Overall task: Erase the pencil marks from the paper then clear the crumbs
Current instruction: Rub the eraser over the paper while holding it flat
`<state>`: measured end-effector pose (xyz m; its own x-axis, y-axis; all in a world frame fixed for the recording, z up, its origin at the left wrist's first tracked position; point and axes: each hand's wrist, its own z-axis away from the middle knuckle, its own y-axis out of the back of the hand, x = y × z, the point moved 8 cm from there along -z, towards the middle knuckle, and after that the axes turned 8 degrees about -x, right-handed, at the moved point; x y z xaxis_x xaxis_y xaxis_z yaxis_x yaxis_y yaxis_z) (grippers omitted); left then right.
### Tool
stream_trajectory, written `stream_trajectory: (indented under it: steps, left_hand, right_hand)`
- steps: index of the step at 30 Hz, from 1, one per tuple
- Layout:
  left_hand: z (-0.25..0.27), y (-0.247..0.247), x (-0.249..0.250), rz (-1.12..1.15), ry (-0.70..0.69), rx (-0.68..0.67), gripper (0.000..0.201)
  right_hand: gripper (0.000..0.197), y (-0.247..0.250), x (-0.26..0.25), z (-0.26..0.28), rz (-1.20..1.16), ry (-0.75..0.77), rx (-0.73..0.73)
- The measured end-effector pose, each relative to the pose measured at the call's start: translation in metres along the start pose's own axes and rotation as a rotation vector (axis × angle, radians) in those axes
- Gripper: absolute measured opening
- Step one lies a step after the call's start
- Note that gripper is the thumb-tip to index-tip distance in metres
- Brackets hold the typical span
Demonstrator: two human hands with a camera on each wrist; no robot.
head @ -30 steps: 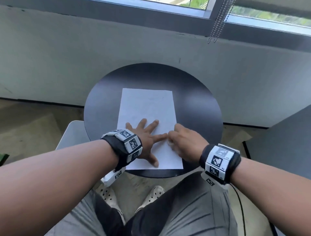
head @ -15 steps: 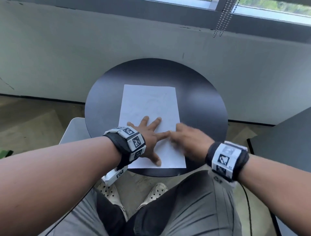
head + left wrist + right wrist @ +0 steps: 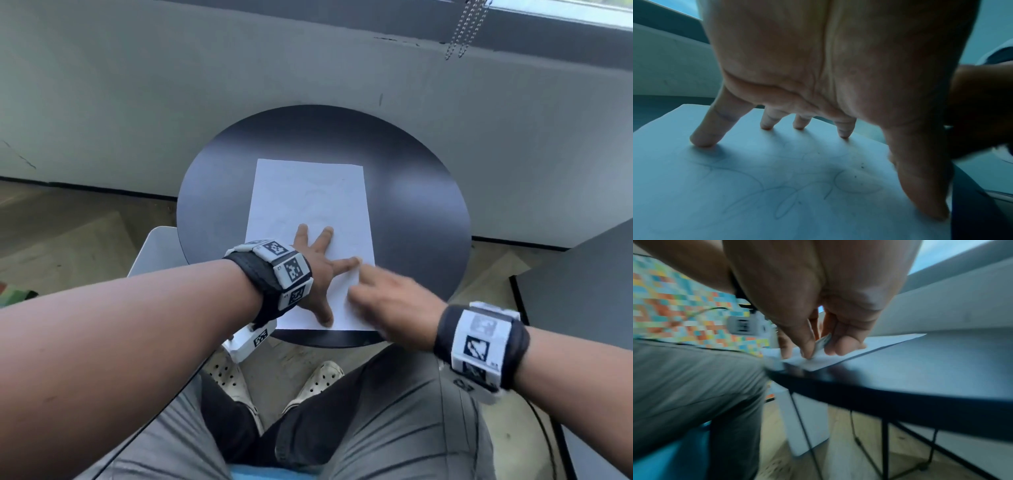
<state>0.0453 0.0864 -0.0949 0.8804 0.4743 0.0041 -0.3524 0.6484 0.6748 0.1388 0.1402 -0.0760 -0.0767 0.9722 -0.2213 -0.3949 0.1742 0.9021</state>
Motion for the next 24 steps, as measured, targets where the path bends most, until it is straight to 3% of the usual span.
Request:
stream_trajectory:
  steps: [2, 6, 7, 11, 16, 19, 21, 24]
  left_hand:
    - [0.001, 0.002, 0.002, -0.01, 0.0, 0.0, 0.12]
    - [0.001, 0.004, 0.001, 0.001, -0.008, 0.012, 0.121]
    - [0.002, 0.005, 0.001, 0.006, -0.008, 0.018, 0.12]
    - [0.005, 0.005, 0.005, 0.022, -0.018, 0.039, 0.113]
    - [-0.002, 0.0, 0.003, 0.052, 0.003, 0.079, 0.117]
    - [-0.002, -0.003, 0.003, 0.023, 0.012, 0.076, 0.122]
    - [-0.002, -0.004, 0.003, 0.024, 0.007, 0.048, 0.124]
    - [0.0, -0.001, 0.002, 0.13, -0.01, -0.016, 0.115]
  right_hand:
    - [0.017, -0.014, -0.012, 0.008, 0.028, 0.097, -0.09]
    - [0.011, 0.021, 0.031, -0.003, -0.025, -0.15, 0.101]
    - [0.011, 0.02, 0.028, -0.003, -0.037, -0.147, 0.117]
    - [0.008, -0.011, -0.011, 0.004, -0.017, 0.079, -0.089]
    - [0.015, 0.024, 0.035, -0.007, -0.086, -0.177, 0.151]
    - [0.008, 0.001, 0.0, 0.005, -0.06, 0.025, 0.044]
    - [0.011, -0.003, -0.003, 0.014, -0.073, 0.062, -0.041]
    - [0.017, 0.028, 0.029, 0.011, -0.175, -0.077, 0.132]
